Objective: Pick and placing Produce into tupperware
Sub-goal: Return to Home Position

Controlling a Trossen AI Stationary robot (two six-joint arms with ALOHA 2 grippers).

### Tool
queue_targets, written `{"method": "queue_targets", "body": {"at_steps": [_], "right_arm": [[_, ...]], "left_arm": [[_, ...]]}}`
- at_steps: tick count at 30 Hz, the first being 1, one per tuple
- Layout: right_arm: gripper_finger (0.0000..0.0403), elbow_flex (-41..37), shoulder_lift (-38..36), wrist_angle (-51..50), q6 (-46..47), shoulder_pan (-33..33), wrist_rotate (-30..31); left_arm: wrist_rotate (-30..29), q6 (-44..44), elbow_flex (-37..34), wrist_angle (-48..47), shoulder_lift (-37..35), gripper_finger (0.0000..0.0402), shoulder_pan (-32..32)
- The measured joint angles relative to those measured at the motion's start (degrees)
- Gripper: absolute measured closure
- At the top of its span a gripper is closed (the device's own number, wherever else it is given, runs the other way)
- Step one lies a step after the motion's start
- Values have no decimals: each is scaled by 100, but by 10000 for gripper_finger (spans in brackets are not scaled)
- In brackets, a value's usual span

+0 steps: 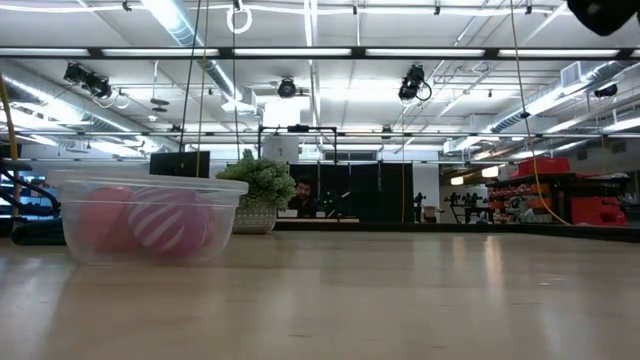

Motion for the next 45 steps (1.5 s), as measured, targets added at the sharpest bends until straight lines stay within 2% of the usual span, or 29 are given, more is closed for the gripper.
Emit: {"method": "queue_targets", "body": {"at_steps": [3,5,9,12,14,16,21,25,29,35,39,45], "right_arm": [[144,-380,-111,314,-81,165,306],[144,-523,-110,338,-246,175,512],[144,-531,-113,552,-537,102,740],[144,-531,-106,989,-985,64,554],[144,-529,-61,1246,-1082,64,202],[144,-529,69,1452,-1100,68,-34],[144,-529,258,1614,-1659,33,19],[144,-529,-48,1608,-2011,-139,160],[144,-527,-325,1608,-2279,-258,-37],[144,-659,-286,1859,-2468,-413,-180],[144,-1066,-301,2262,-2518,-472,-377],[144,-1293,-475,2357,-2421,-493,-393]], "left_arm": [[18,-25,-1226,790,-455,259,-164],[169,210,-2083,1648,-750,256,-316],[803,1397,-3668,4069,-1251,251,-532],[1631,2494,-4840,6306,-1522,248,-613],[2211,3062,-5529,7708,-1689,249,-611],[2556,3373,-6145,8594,-1840,252,-609],[2454,3271,-7102,9142,-2514,259,-402],[2420,3093,-7552,9191,-3287,262,-119],[2423,3363,-7967,9679,-3872,258,17],[2889,3623,-8998,11123,-3963,249,23],[2921,3599,-9601,11792,-3968,249,23],[2926,3667,-9805,11871,-3962,258,23]]}}
